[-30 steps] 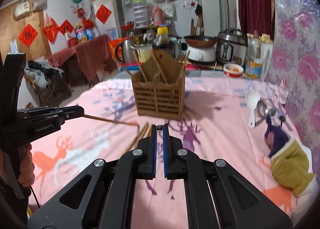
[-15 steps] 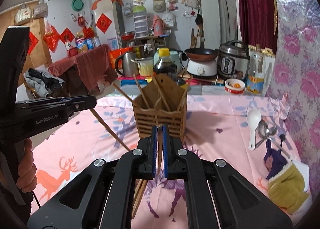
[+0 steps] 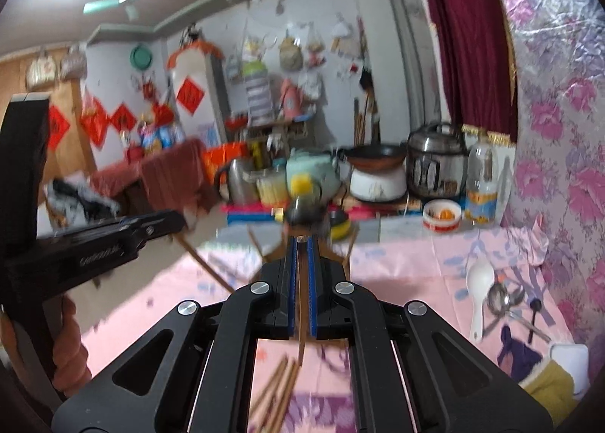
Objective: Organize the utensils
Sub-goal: 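Lift both chopsticks over the wooden holder and lower them into it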
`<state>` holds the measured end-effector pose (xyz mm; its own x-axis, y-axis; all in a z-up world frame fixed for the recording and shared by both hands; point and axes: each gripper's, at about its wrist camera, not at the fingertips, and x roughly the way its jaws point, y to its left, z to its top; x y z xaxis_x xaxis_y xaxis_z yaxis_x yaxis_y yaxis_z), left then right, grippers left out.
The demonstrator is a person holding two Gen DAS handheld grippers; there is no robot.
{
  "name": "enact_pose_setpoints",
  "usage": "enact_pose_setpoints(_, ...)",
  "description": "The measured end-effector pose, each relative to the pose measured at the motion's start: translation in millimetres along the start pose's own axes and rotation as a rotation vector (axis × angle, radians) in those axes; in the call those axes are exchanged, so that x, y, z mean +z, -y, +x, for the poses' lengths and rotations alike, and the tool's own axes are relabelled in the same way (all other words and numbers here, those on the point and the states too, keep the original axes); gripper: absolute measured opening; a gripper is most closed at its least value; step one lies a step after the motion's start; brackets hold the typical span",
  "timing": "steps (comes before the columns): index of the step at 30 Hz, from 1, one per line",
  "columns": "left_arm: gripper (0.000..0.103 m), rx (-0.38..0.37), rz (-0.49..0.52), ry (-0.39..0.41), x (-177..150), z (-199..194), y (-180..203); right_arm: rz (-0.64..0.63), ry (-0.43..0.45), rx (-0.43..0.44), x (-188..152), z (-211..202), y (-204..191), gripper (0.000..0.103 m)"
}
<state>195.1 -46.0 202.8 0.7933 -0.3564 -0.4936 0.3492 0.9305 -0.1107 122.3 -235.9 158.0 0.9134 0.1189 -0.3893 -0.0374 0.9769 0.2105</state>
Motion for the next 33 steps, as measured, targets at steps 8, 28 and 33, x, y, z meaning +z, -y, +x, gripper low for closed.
enact_pose_setpoints(8, 0.006, 0.076, -0.056, 0.166, 22, -1, -9, 0.098, 0.18, -0.034, 24, 15, 14, 0.006)
enact_pose_setpoints(28, 0.006, 0.059, -0.059, 0.034, 5, 85, -28, 0.015, 0.005, -0.061, 20, 101, 38, 0.013)
enact_pose_setpoints(33, 0.006, 0.033, -0.091, -0.032, -1, 106, -37, 0.082, -0.147, -0.074, 9, 134, 80, 0.042)
